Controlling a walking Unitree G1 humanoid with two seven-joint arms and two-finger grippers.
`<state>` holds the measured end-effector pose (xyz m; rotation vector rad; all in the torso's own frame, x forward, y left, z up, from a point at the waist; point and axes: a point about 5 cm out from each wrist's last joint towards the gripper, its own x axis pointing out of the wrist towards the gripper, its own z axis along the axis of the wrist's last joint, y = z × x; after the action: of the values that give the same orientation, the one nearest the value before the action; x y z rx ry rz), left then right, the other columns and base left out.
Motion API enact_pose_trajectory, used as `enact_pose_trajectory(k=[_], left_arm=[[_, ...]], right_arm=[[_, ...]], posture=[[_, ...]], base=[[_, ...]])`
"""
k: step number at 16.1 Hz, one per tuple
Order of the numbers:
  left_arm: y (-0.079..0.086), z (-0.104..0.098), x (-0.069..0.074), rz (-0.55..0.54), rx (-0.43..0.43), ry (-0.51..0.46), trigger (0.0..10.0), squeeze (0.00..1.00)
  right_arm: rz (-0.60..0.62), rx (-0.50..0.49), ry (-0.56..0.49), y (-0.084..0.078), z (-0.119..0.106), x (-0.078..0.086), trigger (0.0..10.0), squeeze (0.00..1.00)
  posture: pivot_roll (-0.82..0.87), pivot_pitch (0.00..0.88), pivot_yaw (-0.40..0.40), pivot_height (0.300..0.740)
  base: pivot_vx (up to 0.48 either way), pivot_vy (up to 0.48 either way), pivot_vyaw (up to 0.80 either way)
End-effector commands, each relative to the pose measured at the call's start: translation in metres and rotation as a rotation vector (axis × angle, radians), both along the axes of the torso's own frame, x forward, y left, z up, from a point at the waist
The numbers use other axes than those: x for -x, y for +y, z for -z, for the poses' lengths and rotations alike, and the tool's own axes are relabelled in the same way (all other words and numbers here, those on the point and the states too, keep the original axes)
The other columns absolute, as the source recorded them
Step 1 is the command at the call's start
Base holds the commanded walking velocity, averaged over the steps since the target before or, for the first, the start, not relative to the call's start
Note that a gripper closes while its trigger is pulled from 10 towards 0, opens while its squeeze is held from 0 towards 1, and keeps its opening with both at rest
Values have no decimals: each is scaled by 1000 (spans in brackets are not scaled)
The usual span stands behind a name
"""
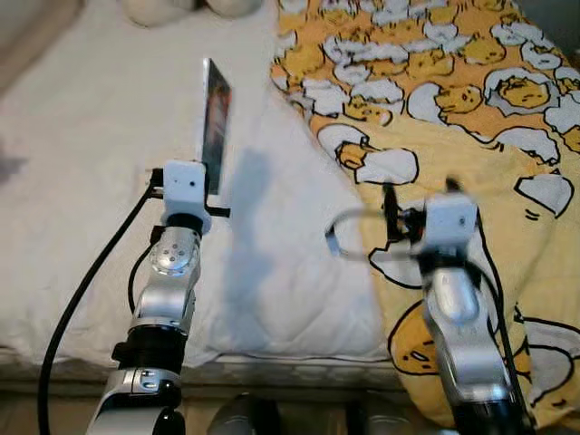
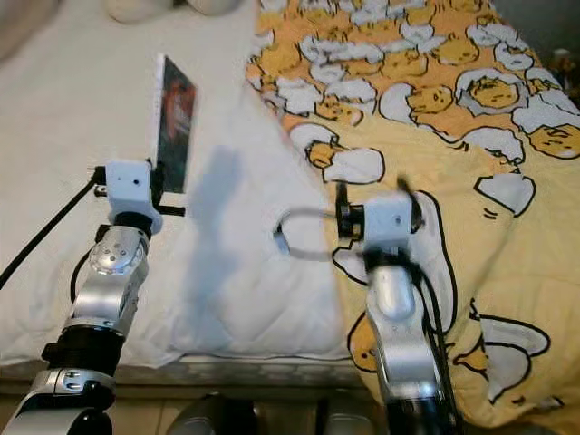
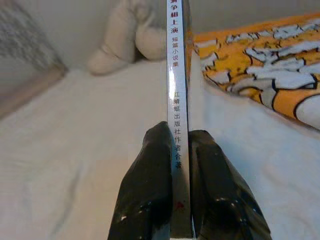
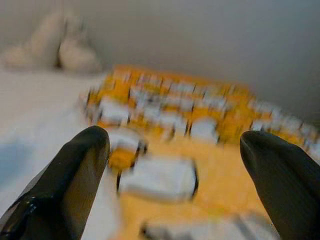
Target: Clean up the room
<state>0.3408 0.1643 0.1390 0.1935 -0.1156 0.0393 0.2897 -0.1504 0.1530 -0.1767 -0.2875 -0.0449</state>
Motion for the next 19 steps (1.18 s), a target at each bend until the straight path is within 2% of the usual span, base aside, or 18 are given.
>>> enact_pose_trajectory(k=[1, 4, 8, 10, 14, 19], left_arm=[[-7, -14, 0, 19, -24, -75, 10000, 0], [-11, -9, -2, 14, -10, -46, 10000, 0], [-14, 0, -2, 52, -20, 0, 10000, 0], [-17, 2, -1, 61, -23, 6, 10000, 0], [-21, 12, 3, 57, 3, 41, 10000, 0], [-24, 20, 4, 50, 27, 72, 10000, 0]], right_arm=[[8, -15, -9, 3, 0, -4, 10000, 0], [-16, -22, 68, 4, 17, -8, 10000, 0], [-53, -33, 122, 10, 32, -4, 10000, 0], [-67, -29, 129, 11, 34, -2, 10000, 0], [-86, -25, 192, 2, 46, 0, 10000, 0], [-112, -13, 207, 2, 48, -2, 10000, 0]], posture=[[-160, 19, 109, 731], [-159, 24, 108, 731], [-161, 33, 105, 731], [-169, 40, 103, 731], [-167, 49, 78, 731], [-165, 46, 71, 731]], base=[[0, 0, 0], [0, 0, 0], [0, 0, 0], [0, 414, 0], [0, 480, 0], [0, 480, 0]])
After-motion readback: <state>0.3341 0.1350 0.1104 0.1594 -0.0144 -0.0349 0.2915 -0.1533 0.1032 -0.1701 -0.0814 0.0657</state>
